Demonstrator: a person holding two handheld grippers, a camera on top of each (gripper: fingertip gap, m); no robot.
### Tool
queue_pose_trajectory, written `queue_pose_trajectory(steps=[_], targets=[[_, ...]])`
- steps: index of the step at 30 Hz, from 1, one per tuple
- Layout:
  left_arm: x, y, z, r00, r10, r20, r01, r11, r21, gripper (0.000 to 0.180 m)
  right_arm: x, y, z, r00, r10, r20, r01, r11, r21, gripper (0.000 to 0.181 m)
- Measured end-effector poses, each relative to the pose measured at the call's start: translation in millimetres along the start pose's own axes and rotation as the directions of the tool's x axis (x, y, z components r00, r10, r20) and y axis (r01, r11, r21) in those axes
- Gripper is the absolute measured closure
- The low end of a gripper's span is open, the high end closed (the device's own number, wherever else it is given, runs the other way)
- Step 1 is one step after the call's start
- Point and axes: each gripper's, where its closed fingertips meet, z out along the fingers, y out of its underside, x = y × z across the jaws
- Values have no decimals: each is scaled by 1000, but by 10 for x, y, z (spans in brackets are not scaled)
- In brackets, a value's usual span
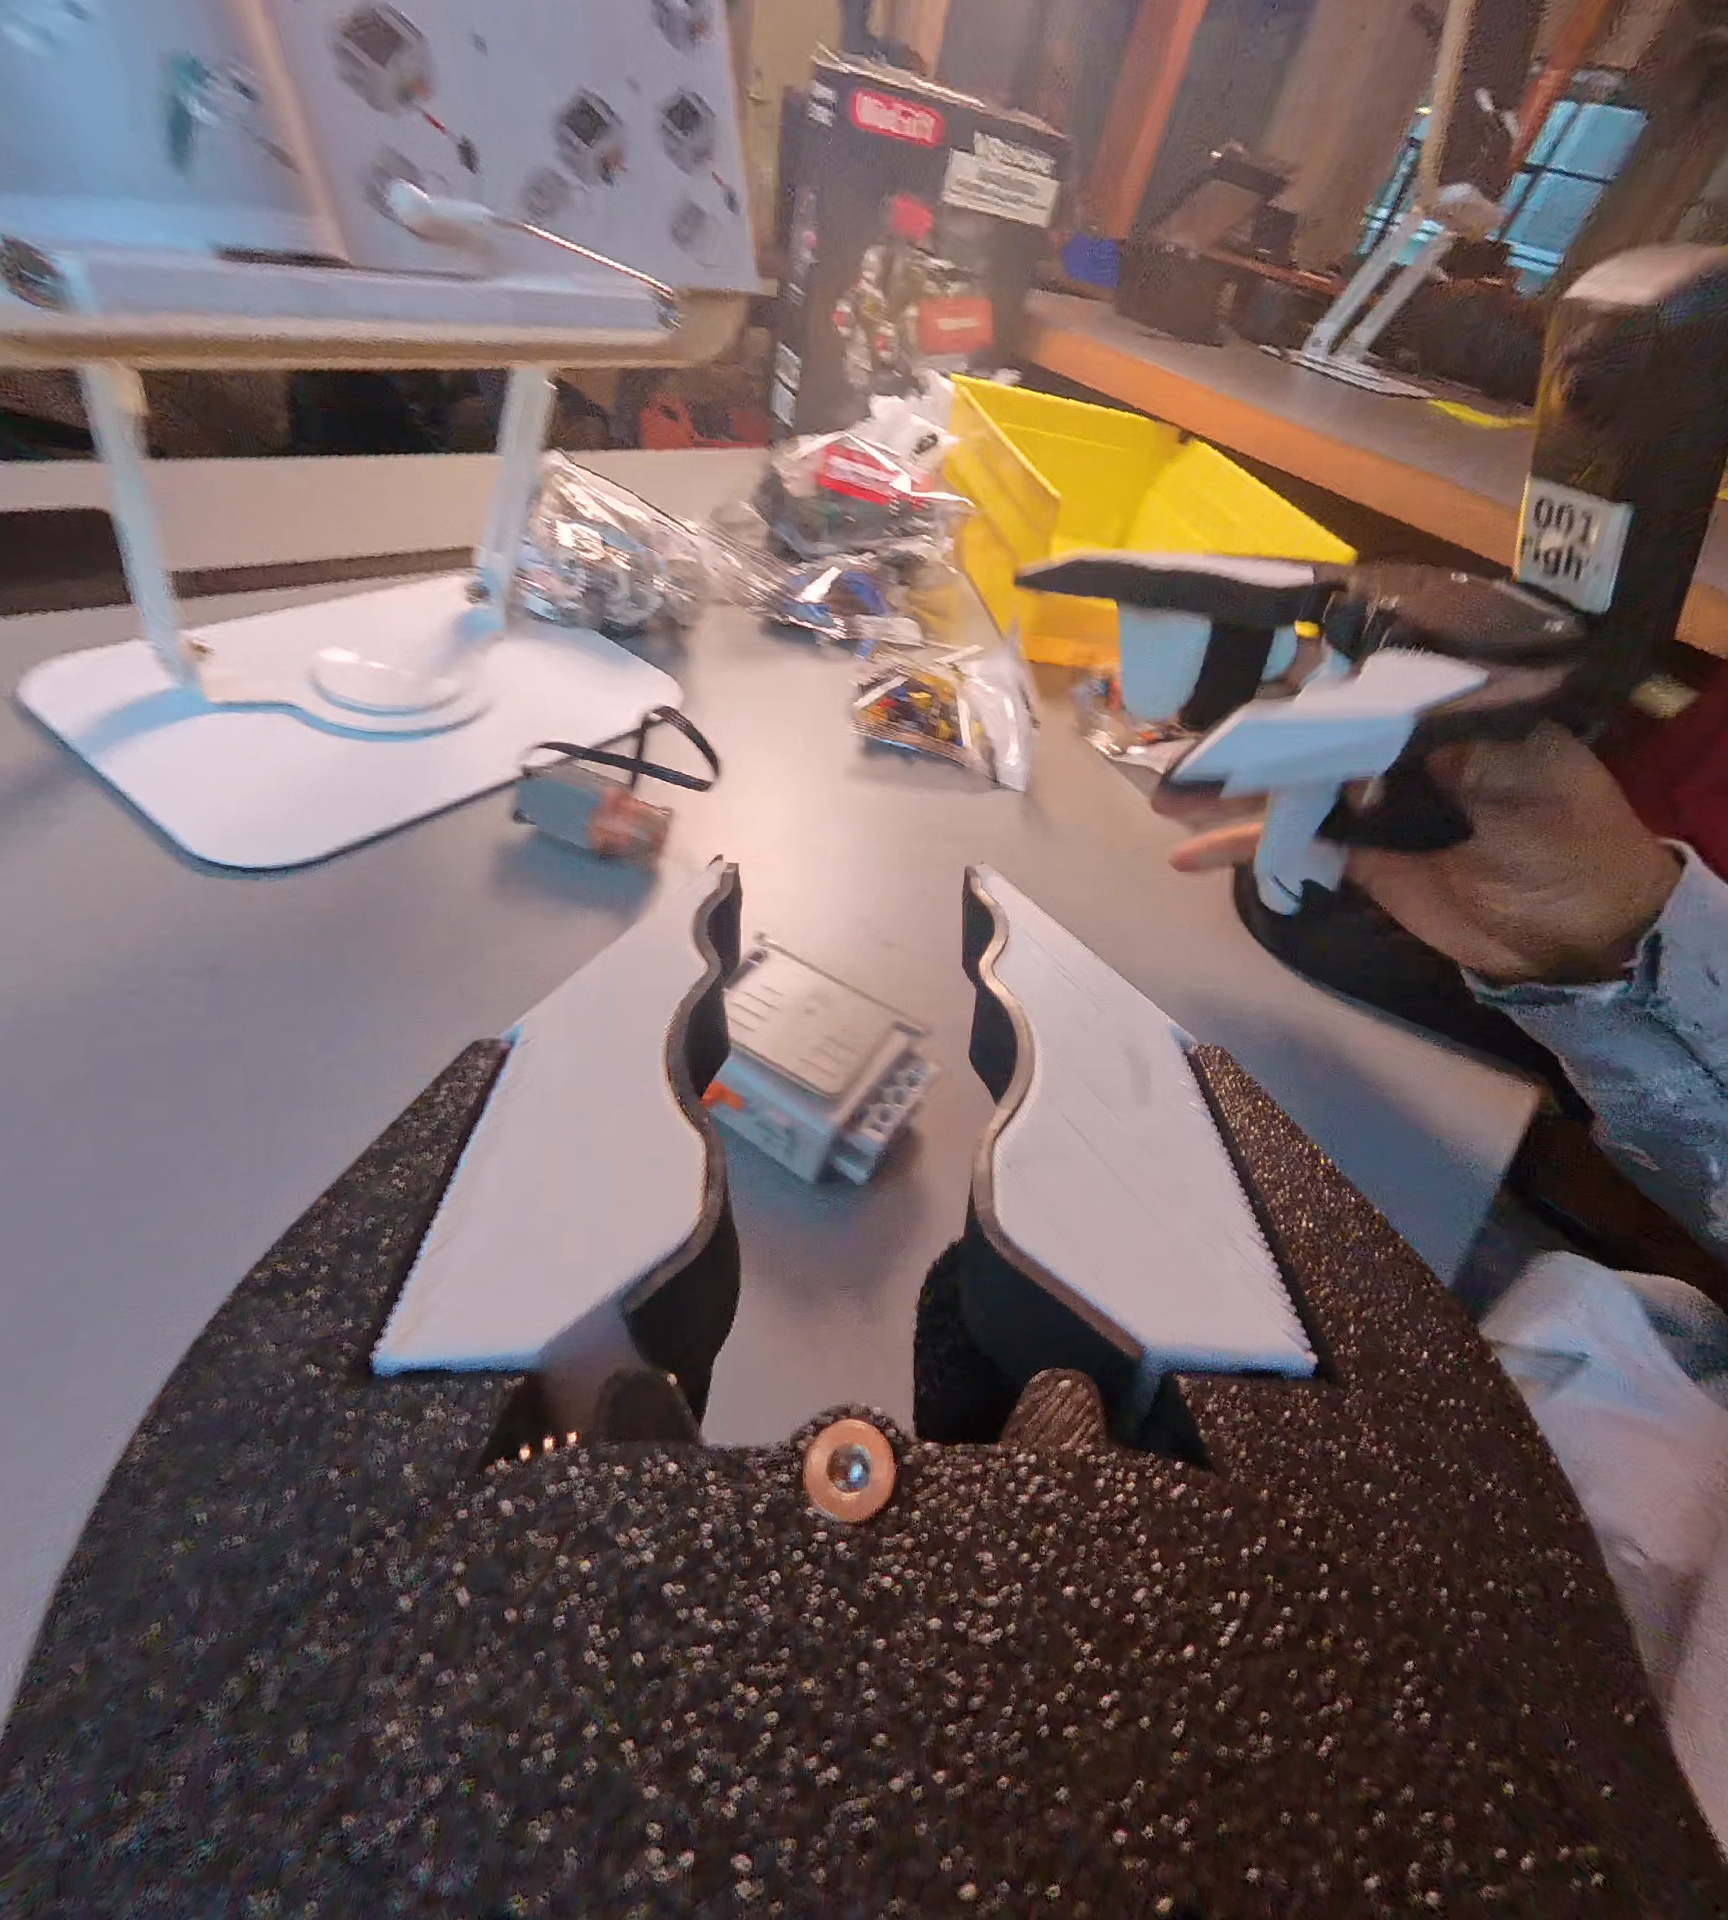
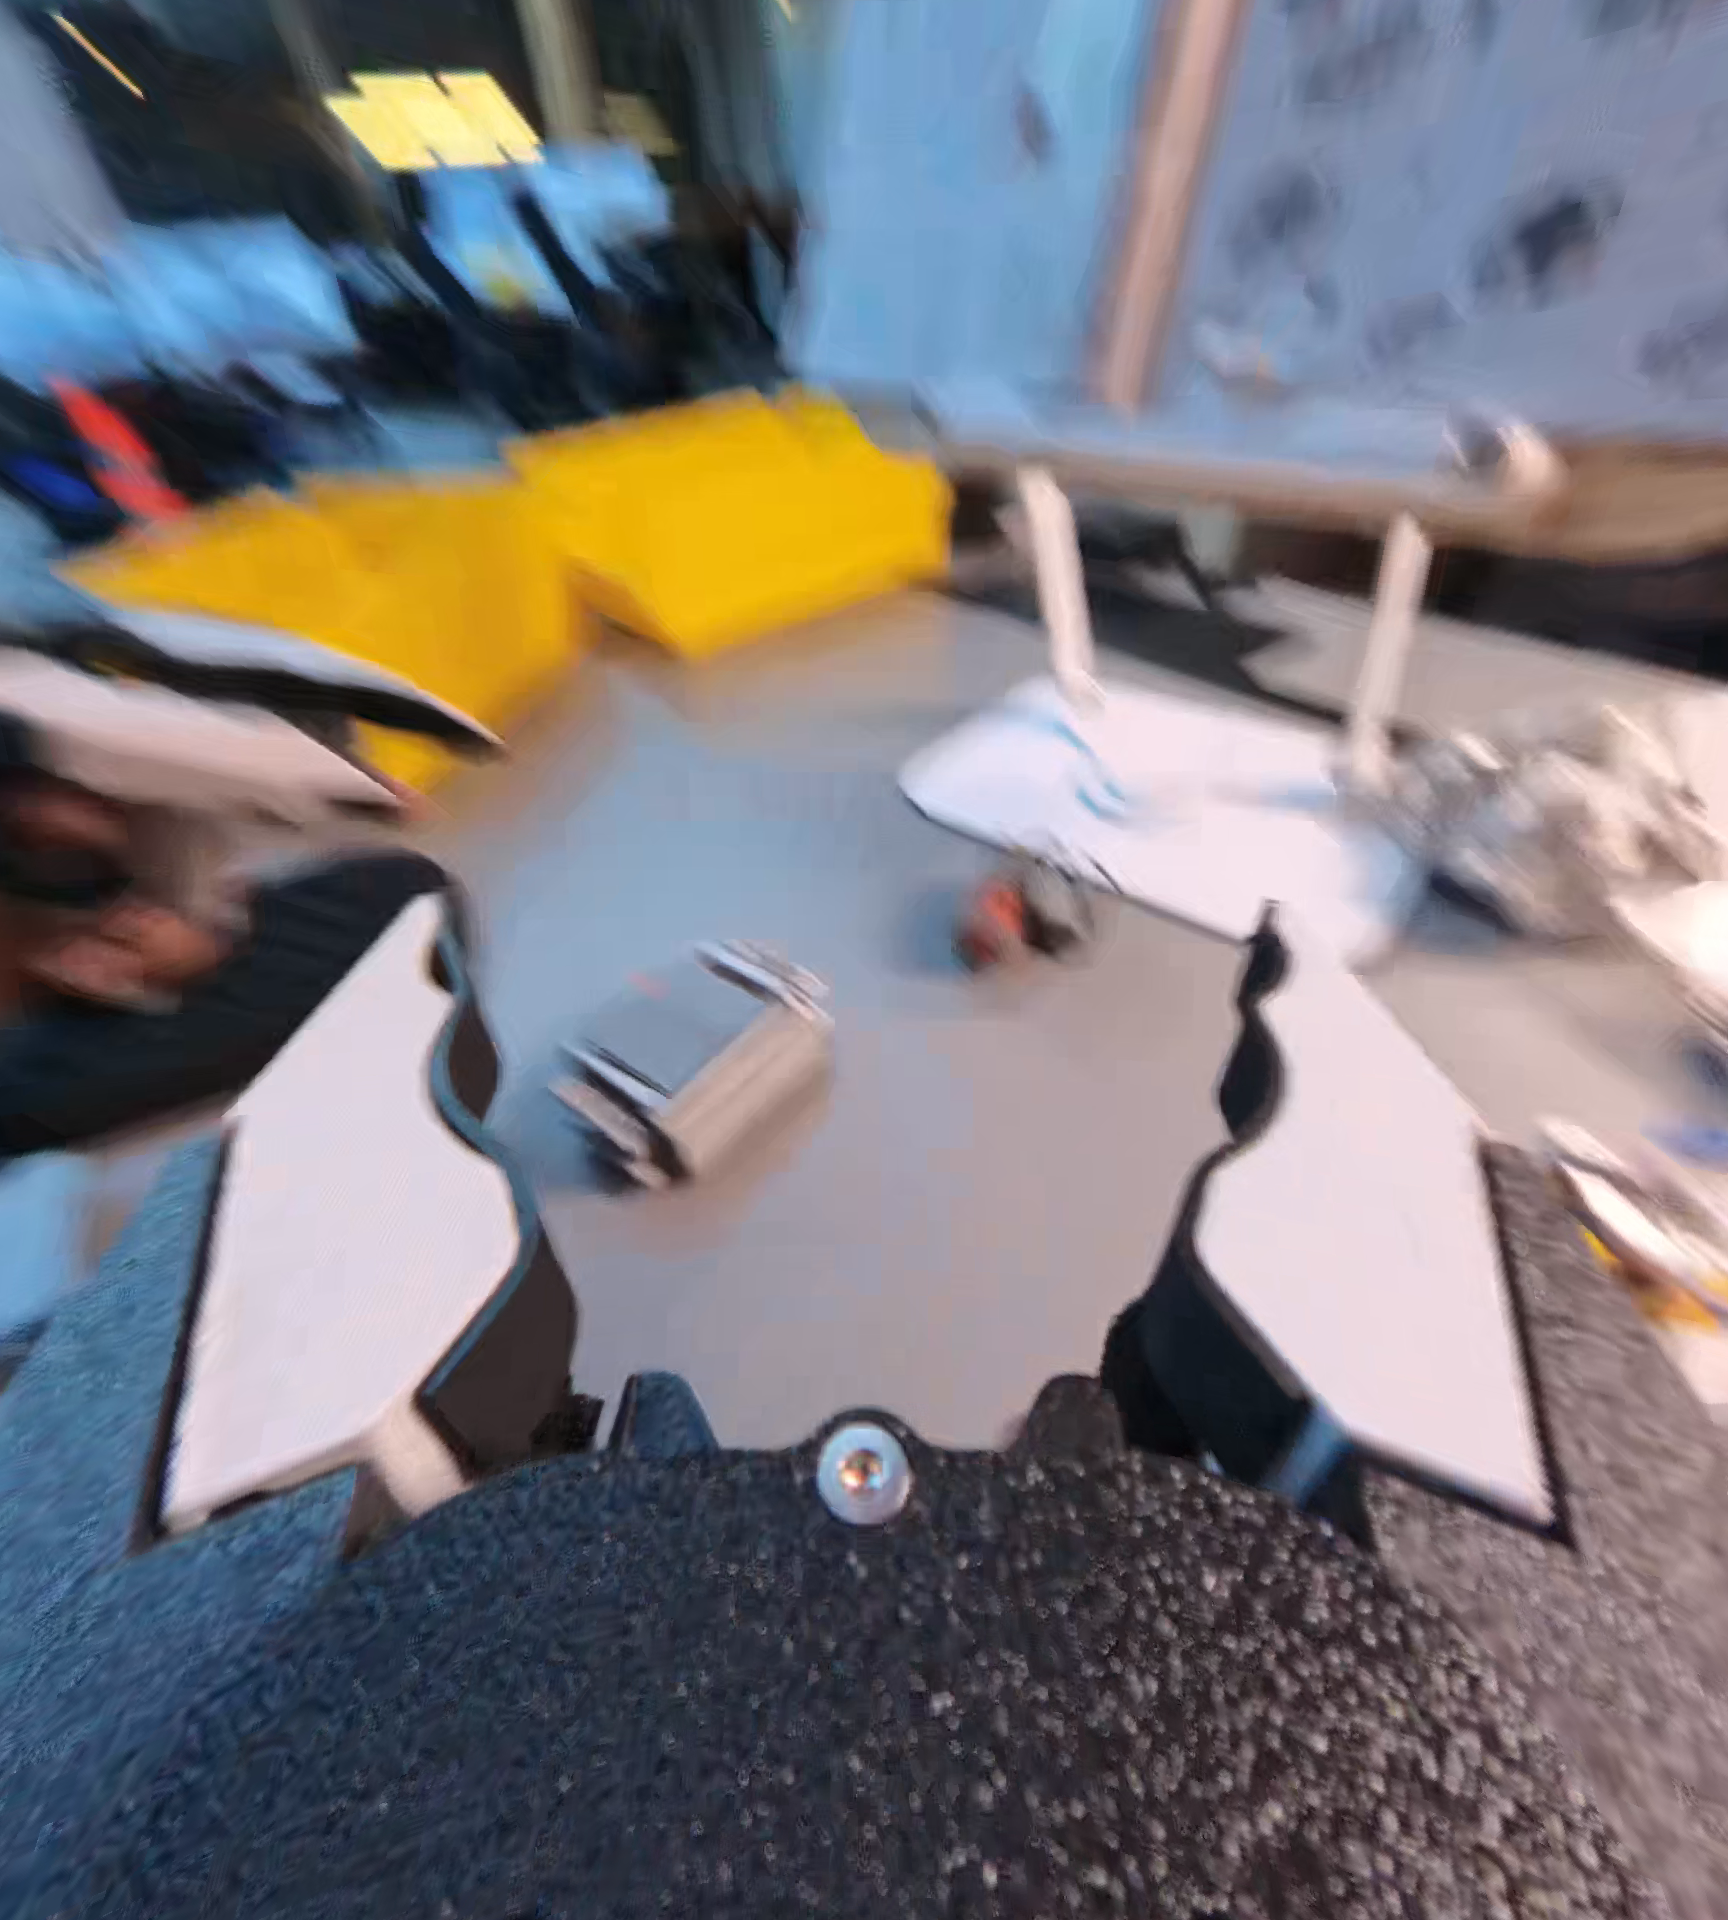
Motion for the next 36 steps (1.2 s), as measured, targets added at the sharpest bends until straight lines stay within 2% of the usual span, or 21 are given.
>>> queue_pose_trajectory(steps=[1,2,3,5,7,9,12,15,17,20,21,22,24,26,29,31,33,34,36], targets=[[133,71,44,999,-12,-38,11,1000,-11,137,-247,-270,-126,991,9,132,-28,989,143,61],[268,135,100,997,-21,-77,20,1000,-20,136,-389,-448,-255,980,-10,197,-38,970,238,81],[392,196,165,994,-25,-108,21,999,-34,134,-496,-558,-357,971,-35,237,-38,955,294,93],[636,291,289,985,-34,-167,25,998,-58,130,-760,-751,-537,934,-53,352,-87,926,368,107],[911,300,368,962,-78,-260,65,996,-58,129,-1038,-909,-711,876,-75,476,-149,897,415,137],[1114,302,429,941,-97,-323,80,995,-65,129,-1237,-998,-851,812,-80,578,-217,878,427,178],[1332,312,493,911,-108,-398,84,993,-79,130,-1503,-1107,-1089,623,-29,782,-402,846,351,181],[1592,243,440,818,-197,-541,174,980,-94,130,-1691,-1125,-1208,465,0,885,-494,830,260,181],[1651,251,407,793,-206,-573,180,978,-102,133,-1821,-1095,-1251,403,-5,915,-496,839,223,181],[1631,337,433,818,-185,-545,147,983,-112,137,-1991,-1024,-1186,379,21,925,-458,873,167,181],[1696,338,401,797,-183,-575,143,983,-115,145,-2088,-956,-1132,388,16,921,-414,896,159,181],[1781,355,364,767,-188,-614,137,982,-129,162,-2181,-941,-1132,354,21,935,-415,899,137,181],[1914,422,306,707,-201,-678,120,979,-166,178,-2354,-925,-1144,242,77,967,-437,898,37,181],[1945,486,278,676,-219,-704,106,974,-202,180,-2518,-809,-1130,213,97,972,-383,924,-8,181],[2015,580,152,591,-230,-773,49,967,-251,180,-2735,-706,-1241,63,179,982,-345,927,-147,181],[2039,616,83,584,-190,-789,-13,970,-243,180,-2836,-669,-1295,22,192,981,-318,932,-175,181],[1947,597,-4,605,-163,-779,-40,971,-235,176,-2778,-724,-1332,21,162,987,-344,928,-145,181],[1913,582,-39,615,-161,-772,-33,973,-229,171,-2743,-769,-1386,-10,144,990,-370,919,-138,181],[1913,588,-96,625,-146,-767,-38,976,-216,173,-2778,-778,-1435,-74,147,986,-369,915,-164,181]])
